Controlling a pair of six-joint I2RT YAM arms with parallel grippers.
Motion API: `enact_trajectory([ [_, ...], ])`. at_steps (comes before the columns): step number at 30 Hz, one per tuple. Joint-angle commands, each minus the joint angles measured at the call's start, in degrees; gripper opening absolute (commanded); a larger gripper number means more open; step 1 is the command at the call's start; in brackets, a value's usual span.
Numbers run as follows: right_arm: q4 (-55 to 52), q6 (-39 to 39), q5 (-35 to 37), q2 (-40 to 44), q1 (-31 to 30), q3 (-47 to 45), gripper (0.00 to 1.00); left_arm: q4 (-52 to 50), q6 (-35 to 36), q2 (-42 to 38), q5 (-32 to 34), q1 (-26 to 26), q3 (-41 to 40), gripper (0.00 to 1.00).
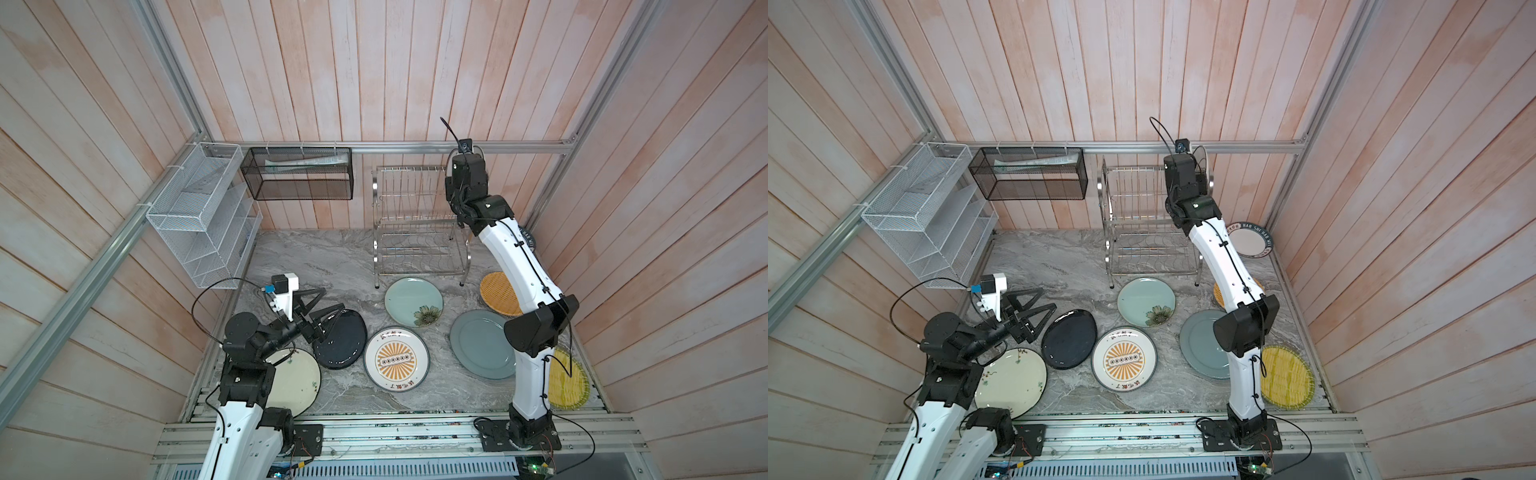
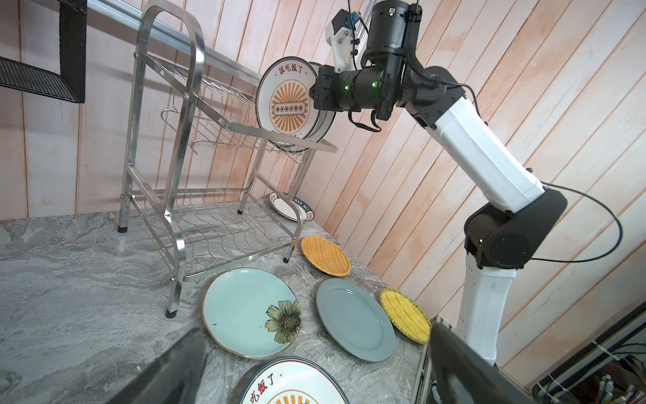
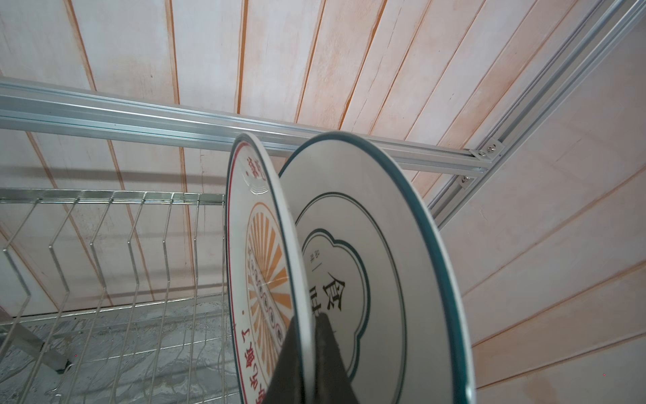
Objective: Load plates into a dish rack
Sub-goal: Place the plate on the dish rack.
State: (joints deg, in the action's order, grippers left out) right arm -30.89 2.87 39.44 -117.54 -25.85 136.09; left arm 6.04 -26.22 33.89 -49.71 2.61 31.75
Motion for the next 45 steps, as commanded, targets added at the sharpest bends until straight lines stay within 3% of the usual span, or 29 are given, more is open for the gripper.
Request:
enact_trajectory([
  [1,-1.8,-1.5,-0.2,1.6,-0.6,-0.8,0.00,1.3,-0.3,-0.6,-1.2,-0.3,-0.8,1.00],
  [22,-6.8,-3.3,0.9,2.4,-2.2,-0.7,0.00,1.3,-0.3,-1.1,-1.1,-0.4,-0.7,1.00],
  [32,-8.2,-2.6,1.1,-0.1,-1.9,4.1,0.17,1.2,-0.4,-1.2,-1.1,-0.4,-0.8,1.00],
  [45,-8.4,-2.7,0.4,0.6,-1.7,4.5,0.27,1.0,-0.2,-1.2,-1.0,-0.4,-0.7,1.00],
])
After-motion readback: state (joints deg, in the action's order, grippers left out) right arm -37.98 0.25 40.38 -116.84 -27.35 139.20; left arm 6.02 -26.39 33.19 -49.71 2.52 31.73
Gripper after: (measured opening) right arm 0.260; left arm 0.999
